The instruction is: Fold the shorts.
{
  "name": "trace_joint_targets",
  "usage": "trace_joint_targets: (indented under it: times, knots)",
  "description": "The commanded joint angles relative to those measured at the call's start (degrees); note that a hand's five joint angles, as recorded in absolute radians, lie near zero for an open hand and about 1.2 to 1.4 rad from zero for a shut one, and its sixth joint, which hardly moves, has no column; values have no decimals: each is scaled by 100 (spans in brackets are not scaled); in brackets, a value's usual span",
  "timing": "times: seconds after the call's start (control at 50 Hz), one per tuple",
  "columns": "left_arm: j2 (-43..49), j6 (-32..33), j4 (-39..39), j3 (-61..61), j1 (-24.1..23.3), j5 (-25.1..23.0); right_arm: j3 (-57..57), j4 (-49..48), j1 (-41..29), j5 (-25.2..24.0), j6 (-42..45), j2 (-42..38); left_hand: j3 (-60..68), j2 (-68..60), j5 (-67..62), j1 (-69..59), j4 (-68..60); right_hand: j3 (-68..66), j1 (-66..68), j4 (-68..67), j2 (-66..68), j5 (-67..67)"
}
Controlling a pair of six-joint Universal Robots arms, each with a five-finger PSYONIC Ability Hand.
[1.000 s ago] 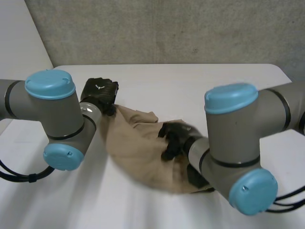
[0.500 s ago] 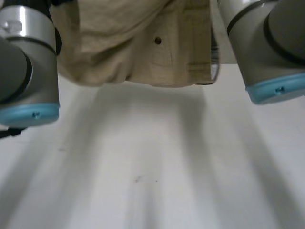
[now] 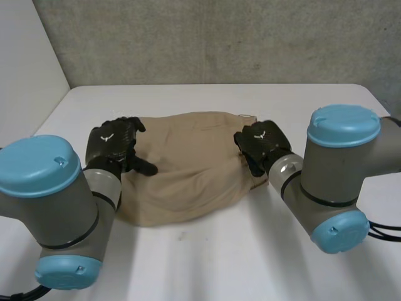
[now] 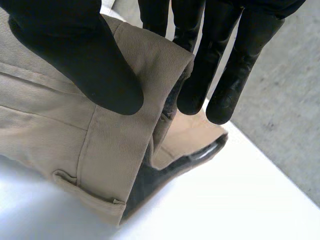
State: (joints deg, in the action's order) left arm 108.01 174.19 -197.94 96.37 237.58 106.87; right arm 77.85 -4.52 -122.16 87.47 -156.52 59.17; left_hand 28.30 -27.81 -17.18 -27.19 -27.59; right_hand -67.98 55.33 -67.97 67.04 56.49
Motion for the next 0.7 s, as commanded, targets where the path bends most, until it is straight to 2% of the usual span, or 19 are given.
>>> trace_joint_targets:
  times: [0.02,0.06,0.08,0.14,0.22,0.24,0.3,0.32,0.38,0.4,0.56,0.7]
  knots:
    - [-341,62,519,-5,43,-315,143,-6,34,34,-46,7,-967,917,855,856,895,-1202,2467,-1203,1296,1351]
    - [-429,62,590,4,43,-395,143,-6,34,34,-54,-2,-1035,985,922,923,963,-1202,2467,-1203,1296,1351]
    - [-665,71,782,39,61,-735,151,-6,51,60,-54,-37,-1435,1385,1322,1324,1363,-1202,2467,-1203,1296,1351]
    - [-851,80,950,83,157,-1088,187,-6,130,60,-54,-46,-1523,1473,1411,1412,1451,-1202,2467,-1203,1296,1351]
    - [-1255,220,1056,241,622,-1634,292,-41,245,60,-63,-46,-1540,1490,1427,1429,1468,-1202,2467,-1203,1296,1351]
    - [-1387,342,1056,294,893,-1843,318,-49,288,60,-54,-46,-1507,1457,1394,1395,1435,-1202,2467,-1203,1296,1351]
    - [-1476,554,1056,338,1325,-2161,362,-41,368,95,-63,-28,-1473,1423,1360,1361,1401,-1202,2467,-1203,1296,1351]
    - [-1485,694,1065,347,1596,-2397,406,-32,429,104,-63,-11,-1423,1373,1310,1311,1351,-1202,2467,-1203,1296,1351]
    - [-1476,862,1091,356,1958,-2741,494,-32,482,95,-72,7,-1389,1339,1276,1277,1317,-1202,2467,-1203,1296,1351]
    - [-1450,958,1100,356,2133,-2986,547,-41,508,95,-98,16,-1388,1339,1276,1277,1317,-1202,2467,-1203,1296,1351]
    - [-1117,1248,1091,531,2618,-4085,749,-58,526,34,-300,103,-584,534,471,473,512,-1202,2467,-1203,1296,1351]
    - [-422,1652,1100,506,2636,-4201,802,-67,526,34,-318,112,-43,-7,-69,-68,-29,-1202,2467,-1203,1296,1351]
